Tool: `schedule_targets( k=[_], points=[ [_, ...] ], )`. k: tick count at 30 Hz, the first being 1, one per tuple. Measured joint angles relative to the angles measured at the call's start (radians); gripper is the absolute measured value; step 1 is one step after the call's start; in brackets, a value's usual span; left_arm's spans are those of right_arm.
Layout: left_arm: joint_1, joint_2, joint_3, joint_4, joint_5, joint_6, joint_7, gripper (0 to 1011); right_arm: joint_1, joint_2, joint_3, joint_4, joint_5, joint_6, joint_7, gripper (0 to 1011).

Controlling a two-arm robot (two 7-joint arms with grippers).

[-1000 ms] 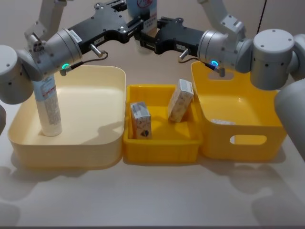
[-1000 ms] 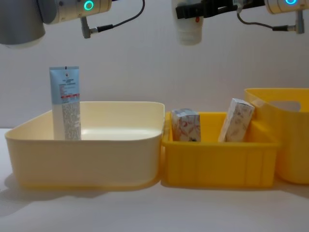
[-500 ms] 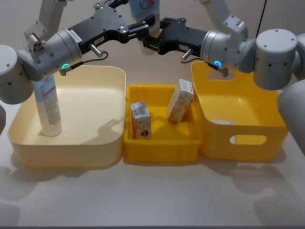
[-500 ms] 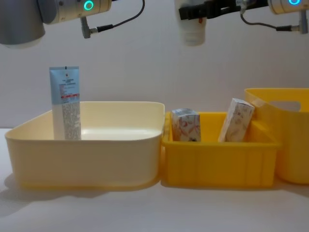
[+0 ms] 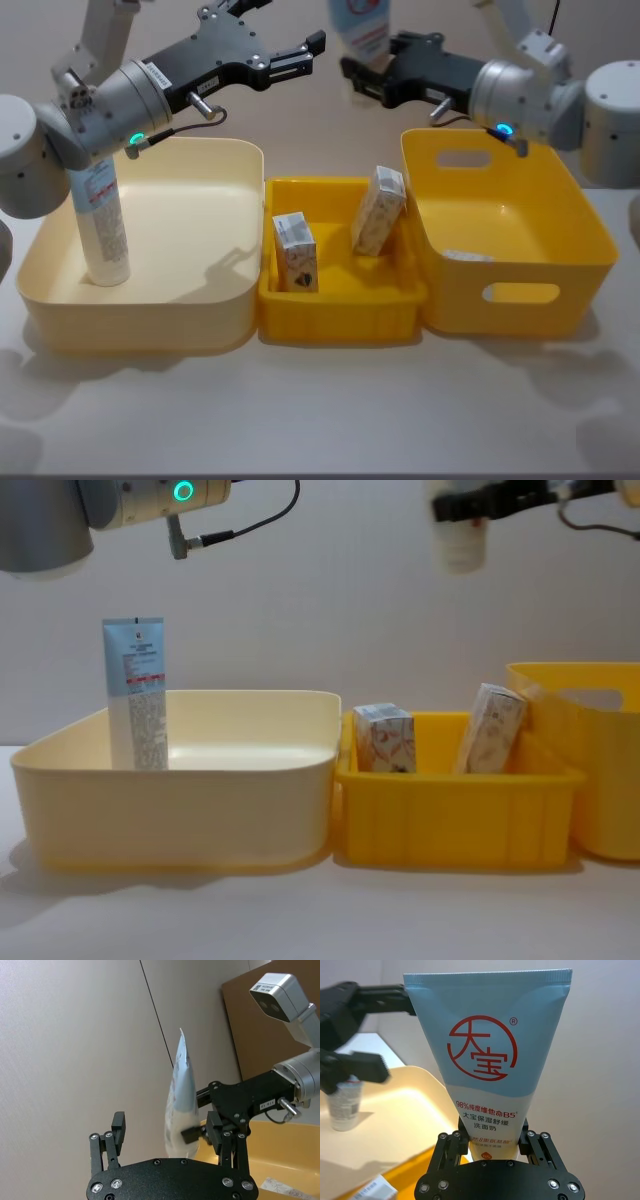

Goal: Bimanual collaborative sorting of washing and personal care products

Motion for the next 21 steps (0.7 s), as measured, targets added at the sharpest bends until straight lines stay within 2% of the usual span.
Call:
schedule_targets(
  k=[12, 18, 21],
  points=[
    [0.0, 0.0, 0.0, 0.0, 0.0, 0.0, 0.0, 1003, -0.037, 0.07, 0.045, -0.041, -0.011, 0.045, -0.072, 531],
    [0.0, 0.0, 0.0, 0.0, 0.0, 0.0, 0.0, 1003, -0.055, 0.094, 0.065, -0.064, -0.024, 0.097, -0.121, 532],
    [0.0, 0.0, 0.0, 0.0, 0.0, 0.0, 0.0, 1003, -0.063, 0.103, 0.07, -0.076, -0.032, 0.143, -0.142, 531]
  ],
)
